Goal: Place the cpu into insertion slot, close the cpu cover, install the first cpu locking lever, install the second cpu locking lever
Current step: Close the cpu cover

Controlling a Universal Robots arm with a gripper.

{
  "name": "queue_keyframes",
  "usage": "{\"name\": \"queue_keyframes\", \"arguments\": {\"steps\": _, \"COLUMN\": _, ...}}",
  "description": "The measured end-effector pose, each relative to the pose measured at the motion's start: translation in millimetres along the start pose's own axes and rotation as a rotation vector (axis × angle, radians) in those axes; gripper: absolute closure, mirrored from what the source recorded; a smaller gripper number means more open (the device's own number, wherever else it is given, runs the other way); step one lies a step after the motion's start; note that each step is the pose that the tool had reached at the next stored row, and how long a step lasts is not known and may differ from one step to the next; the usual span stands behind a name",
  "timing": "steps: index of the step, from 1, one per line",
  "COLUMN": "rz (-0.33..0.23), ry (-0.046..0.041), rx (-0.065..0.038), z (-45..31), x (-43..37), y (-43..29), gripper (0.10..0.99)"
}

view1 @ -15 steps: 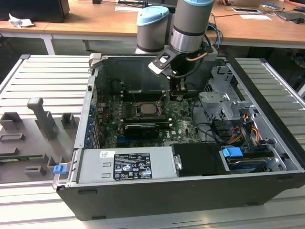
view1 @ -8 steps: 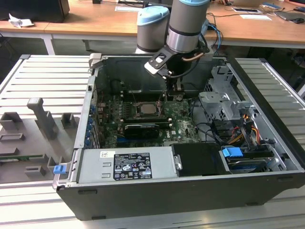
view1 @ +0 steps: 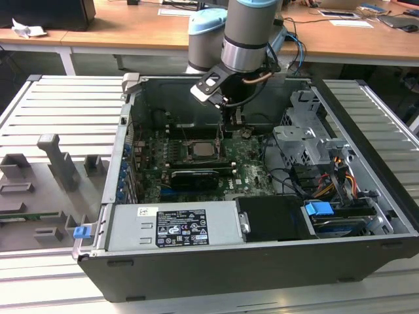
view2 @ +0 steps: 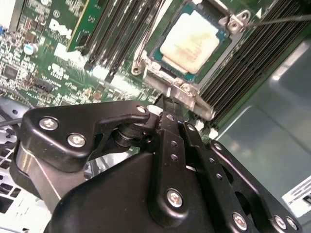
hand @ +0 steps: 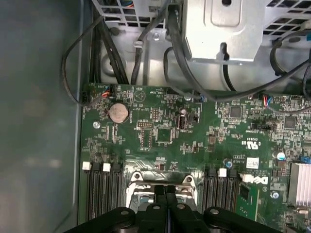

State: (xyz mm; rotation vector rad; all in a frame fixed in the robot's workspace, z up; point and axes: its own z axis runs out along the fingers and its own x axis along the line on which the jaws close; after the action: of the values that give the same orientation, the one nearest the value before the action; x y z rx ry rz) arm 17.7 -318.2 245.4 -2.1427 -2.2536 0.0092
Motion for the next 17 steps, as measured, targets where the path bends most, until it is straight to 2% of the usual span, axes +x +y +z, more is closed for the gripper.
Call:
{"name": "queue_keyframes", "arguments": {"steps": 5, "rz": 0.0, "ry": -0.0001, "rx": 0.0, "z": 0.8, "x": 0.8, "y": -15.2, "gripper": 0.98}}
{"name": "queue_keyframes", "arguments": {"steps": 17, "rz": -0.002, "ry": -0.0004, "rx": -0.001, "z": 7.9, "x": 2.4, "y": -38.8, "gripper": 0.98}}
